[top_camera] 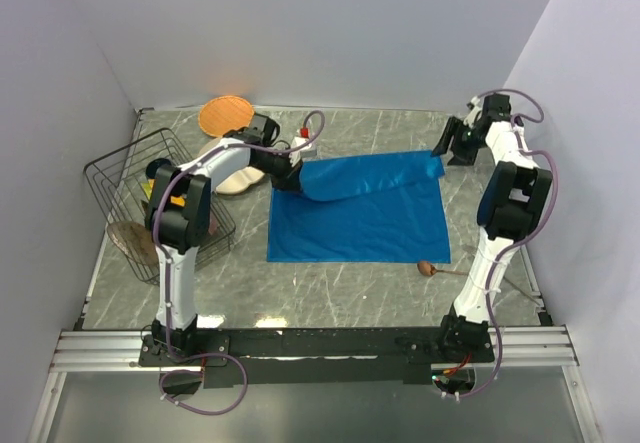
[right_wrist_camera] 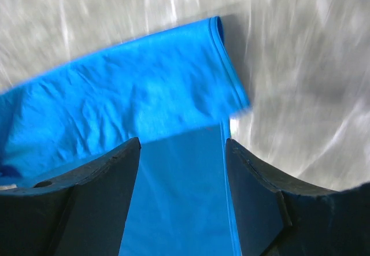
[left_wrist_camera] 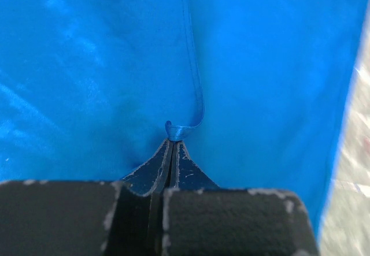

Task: Fold the napkin into a case and place the utensils inside
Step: Fold and flatten the napkin at the center of the board.

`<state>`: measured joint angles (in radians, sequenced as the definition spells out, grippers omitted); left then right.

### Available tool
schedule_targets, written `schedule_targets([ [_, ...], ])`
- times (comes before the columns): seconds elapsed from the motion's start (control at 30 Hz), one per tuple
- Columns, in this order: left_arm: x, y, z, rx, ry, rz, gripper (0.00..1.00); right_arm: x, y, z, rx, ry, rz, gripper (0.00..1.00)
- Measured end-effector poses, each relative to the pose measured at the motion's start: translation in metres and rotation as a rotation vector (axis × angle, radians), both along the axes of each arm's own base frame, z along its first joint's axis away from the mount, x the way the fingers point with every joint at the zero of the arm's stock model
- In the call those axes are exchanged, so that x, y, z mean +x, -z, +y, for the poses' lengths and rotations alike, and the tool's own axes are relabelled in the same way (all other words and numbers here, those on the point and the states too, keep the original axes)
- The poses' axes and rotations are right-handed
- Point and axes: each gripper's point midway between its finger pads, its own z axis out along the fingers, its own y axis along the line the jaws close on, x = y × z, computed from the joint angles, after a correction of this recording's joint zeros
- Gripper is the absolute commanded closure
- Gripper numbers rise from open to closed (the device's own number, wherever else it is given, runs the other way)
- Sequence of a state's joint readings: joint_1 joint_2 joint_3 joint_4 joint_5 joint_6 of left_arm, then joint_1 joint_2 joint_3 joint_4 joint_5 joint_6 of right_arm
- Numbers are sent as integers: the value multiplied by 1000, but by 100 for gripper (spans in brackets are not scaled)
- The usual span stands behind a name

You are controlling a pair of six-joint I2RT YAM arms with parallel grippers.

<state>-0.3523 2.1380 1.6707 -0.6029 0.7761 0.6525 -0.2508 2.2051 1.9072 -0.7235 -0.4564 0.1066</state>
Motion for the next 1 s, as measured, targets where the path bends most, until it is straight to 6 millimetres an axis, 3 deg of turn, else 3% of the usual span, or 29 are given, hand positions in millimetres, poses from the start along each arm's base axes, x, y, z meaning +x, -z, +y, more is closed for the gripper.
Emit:
schedule_targets([
  [0.13, -27, -8, 10, 17, 99, -7, 99, -38, 4, 6, -11, -27, 65, 33],
  [0.3, -50, -19, 24, 21, 183, -22, 99, -82, -6, 6, -71, -52, 92, 36],
  [0.4, -59, -16, 30, 32, 206, -21, 99, -96, -9, 1, -111, -61, 102, 44],
  [0.57, -77, 0, 41, 60, 220, 10, 99, -115, 3, -2, -132, -86, 174, 58],
  [0.83, -96, 7, 48, 105, 226, -19, 99, -148, 24, 2, -122, -130, 309, 57],
  [1.0, -106, 1, 45, 107, 246, -46, 99, -182, 45, 7, -110, -158, 420, 55],
])
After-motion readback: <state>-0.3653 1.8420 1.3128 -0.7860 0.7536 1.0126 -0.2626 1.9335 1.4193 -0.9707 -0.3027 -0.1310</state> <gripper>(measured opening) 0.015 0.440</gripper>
